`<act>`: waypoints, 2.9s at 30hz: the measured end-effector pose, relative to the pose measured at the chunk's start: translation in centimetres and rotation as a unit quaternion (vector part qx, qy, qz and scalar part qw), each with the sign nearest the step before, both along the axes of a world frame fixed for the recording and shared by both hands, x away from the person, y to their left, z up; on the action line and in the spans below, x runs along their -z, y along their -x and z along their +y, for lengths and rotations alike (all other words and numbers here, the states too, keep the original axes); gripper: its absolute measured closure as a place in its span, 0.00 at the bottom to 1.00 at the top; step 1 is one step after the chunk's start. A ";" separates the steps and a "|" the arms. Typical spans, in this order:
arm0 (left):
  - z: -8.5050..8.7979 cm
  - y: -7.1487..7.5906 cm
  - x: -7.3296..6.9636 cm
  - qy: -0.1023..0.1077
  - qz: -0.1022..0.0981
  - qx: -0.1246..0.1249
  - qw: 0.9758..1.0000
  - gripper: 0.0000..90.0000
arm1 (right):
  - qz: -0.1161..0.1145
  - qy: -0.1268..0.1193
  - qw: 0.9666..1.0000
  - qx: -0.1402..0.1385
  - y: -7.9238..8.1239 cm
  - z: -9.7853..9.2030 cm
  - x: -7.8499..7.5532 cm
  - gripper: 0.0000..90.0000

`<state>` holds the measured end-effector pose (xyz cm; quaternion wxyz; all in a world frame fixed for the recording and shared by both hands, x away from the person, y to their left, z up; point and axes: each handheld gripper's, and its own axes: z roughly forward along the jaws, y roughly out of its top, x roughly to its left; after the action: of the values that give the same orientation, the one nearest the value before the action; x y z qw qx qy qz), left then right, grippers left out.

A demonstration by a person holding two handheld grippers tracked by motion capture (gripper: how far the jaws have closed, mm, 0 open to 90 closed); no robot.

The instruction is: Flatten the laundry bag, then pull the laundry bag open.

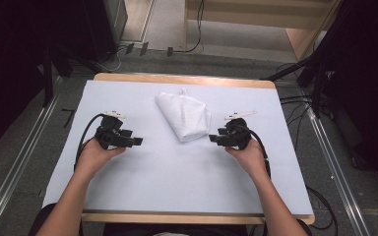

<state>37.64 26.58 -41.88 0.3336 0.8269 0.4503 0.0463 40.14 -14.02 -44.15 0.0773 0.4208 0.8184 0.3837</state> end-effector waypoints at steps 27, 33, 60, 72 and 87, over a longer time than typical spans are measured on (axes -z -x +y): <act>1.2 0.7 -0.3 -0.002 -0.003 -0.011 1.000 0.42 | -0.005 0.002 1.000 0.005 -3.8 2.5 -2.9 0.60; 1.1 0.8 -0.2 -0.001 -0.003 -0.012 1.000 0.42 | -0.005 0.004 1.000 0.007 -4.4 3.0 -2.9 0.59; 2.5 2.1 0.3 -0.008 0.000 -0.035 0.999 0.42 | 0.037 0.029 0.999 0.016 -9.1 5.1 2.1 0.52; 2.6 2.1 0.3 -0.008 0.001 -0.035 0.999 0.42 | -0.010 0.057 0.998 0.010 -8.1 5.7 2.4 0.90; 2.6 2.0 0.2 -0.001 0.000 -0.037 0.999 0.42 | 0.000 0.018 1.000 -0.003 -7.8 5.4 0.1 1.00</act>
<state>35.68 29.21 -42.10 0.3313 0.8098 0.4806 0.0593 47.89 -8.59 -44.30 0.0836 0.4167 0.8263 0.3696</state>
